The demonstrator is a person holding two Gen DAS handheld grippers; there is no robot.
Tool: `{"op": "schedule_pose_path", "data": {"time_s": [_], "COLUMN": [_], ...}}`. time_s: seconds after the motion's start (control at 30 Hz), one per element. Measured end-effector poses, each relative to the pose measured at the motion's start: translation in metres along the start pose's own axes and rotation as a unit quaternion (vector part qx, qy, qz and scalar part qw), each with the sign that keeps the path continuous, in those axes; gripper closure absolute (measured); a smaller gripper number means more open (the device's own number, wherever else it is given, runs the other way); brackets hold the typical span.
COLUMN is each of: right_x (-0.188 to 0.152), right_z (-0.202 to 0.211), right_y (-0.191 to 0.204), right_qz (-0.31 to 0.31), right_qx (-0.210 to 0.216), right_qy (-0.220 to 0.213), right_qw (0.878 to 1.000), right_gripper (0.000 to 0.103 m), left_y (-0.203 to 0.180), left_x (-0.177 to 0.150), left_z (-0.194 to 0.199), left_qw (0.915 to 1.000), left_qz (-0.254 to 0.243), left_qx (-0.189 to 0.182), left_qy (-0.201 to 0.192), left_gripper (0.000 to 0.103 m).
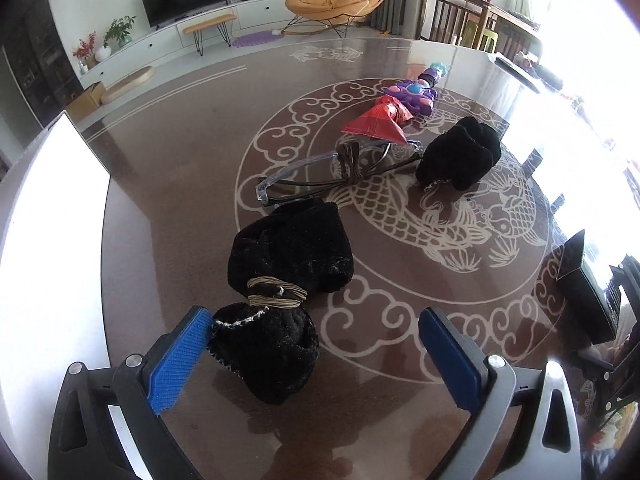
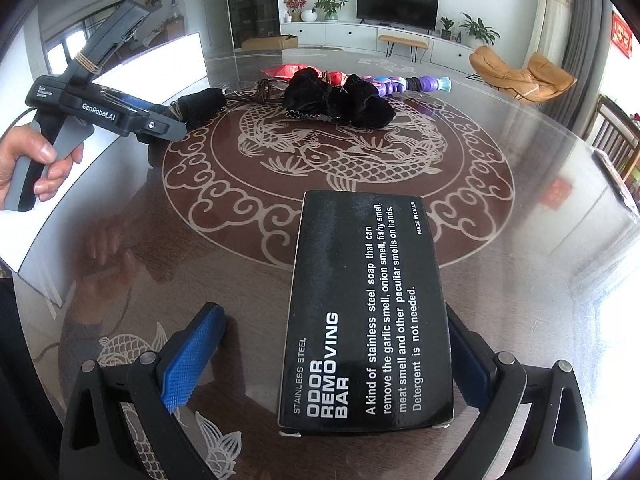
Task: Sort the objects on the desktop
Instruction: 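Grasp the black velvet pouch with the left tool while the right tool holds the soap box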
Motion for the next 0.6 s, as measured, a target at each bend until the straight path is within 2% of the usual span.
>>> {"op": "schedule_pose_path", "data": {"time_s": [0.07, 0.17, 0.2, 0.23, 0.27, 0.3, 0.33, 0.4, 0.5, 0.6], "right_x": [0.0, 0.0, 0.0, 0.0, 0.0, 0.0, 0.0, 0.0, 0.0, 0.001], "right_z": [0.0, 0.0, 0.0, 0.0, 0.0, 0.0, 0.0, 0.0, 0.0, 0.001], "right_y": [0.0, 0.0, 0.0, 0.0, 0.0, 0.0, 0.0, 0.0, 0.0, -0.001], "right_qz": [0.0, 0.0, 0.0, 0.0, 0.0, 0.0, 0.0, 0.001, 0.0, -0.008], "right_qx": [0.0, 0.0, 0.0, 0.0, 0.0, 0.0, 0.0, -0.001, 0.001, 0.011], "right_qy": [0.0, 0.0, 0.0, 0.0, 0.0, 0.0, 0.0, 0.0, 0.0, -0.003], "right_qw": [1.0, 1.0, 1.0, 1.0, 1.0, 1.0, 1.0, 1.0, 1.0, 1.0], "right_gripper": [0.001, 0.001, 0.001, 0.001, 0.001, 0.001, 0.001, 0.001, 0.001, 0.001], "left_y": [0.011, 0.018, 0.016, 0.013, 0.009, 0.005, 0.002, -0.003, -0.017, -0.034], "left_x": [0.006, 0.011, 0.01, 0.009, 0.007, 0.004, 0.001, -0.016, -0.053, -0.09], "left_z": [-0.006, -0.022, -0.025, -0.025, -0.022, -0.018, -0.013, -0.002, 0.016, 0.035], "left_qw": [0.9996, 0.9981, 0.998, 0.9985, 0.9987, 0.9985, 0.998, 0.9952, 0.9921, 0.9878], "left_qz": [0.025, 0.062, 0.062, 0.053, 0.044, 0.044, 0.051, 0.083, 0.106, 0.132], "left_qx": [0.014, -0.002, -0.01, 0.005, 0.009, 0.005, 0.002, -0.018, -0.003, -0.006], "left_qy": [-0.001, 0.003, -0.003, -0.014, -0.024, -0.031, -0.036, -0.048, -0.067, -0.083], "left_gripper": [0.0, 0.0, 0.006, 0.022, 0.028, 0.048, 0.062, 0.064, 0.064, 0.064]}}
Point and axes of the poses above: each gripper's, at about its wrist camera, not at the fingertips, and z roughly against the way its jaws point, y to its left, x to its top, the point moved 7 cm from there along -z, roughly the way its jaws point, and after that the axes turned 8 degrees about -x, right-handed, at the moved point
